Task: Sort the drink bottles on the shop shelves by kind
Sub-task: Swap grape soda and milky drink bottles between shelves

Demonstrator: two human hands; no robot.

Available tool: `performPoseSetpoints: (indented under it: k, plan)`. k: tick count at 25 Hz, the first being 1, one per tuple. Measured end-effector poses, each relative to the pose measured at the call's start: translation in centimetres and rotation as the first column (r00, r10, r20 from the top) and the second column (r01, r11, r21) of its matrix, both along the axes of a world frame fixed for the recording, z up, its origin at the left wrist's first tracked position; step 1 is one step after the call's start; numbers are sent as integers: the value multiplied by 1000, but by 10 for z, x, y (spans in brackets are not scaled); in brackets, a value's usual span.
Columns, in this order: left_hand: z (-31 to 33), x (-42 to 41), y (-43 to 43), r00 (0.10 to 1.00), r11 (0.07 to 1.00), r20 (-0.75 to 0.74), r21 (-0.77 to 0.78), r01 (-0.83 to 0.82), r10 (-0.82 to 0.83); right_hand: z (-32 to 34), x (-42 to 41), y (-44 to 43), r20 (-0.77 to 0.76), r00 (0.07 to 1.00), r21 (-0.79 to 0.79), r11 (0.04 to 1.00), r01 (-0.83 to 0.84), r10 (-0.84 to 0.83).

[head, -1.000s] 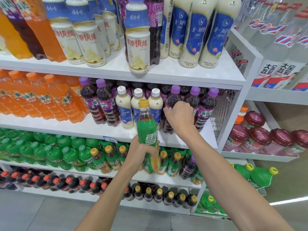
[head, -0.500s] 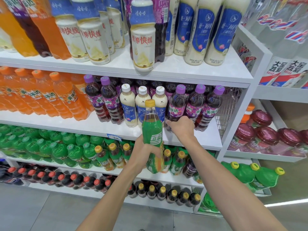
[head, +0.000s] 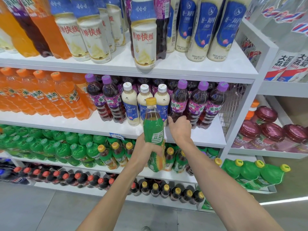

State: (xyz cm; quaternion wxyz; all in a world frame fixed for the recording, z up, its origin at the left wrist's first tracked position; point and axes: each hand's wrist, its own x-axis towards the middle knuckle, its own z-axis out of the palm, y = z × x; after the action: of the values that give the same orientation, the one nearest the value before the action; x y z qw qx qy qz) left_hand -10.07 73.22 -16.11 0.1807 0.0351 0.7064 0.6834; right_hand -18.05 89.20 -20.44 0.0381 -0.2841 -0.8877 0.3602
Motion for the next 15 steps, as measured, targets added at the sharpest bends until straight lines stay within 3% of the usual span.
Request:
performPoseSetpoints:
  k: [15]
  plan:
    - [-4, 18, 17, 997, 997, -17, -24, 73, -74, 16, 76, 24, -71, 984, 106, 982, -155, 163]
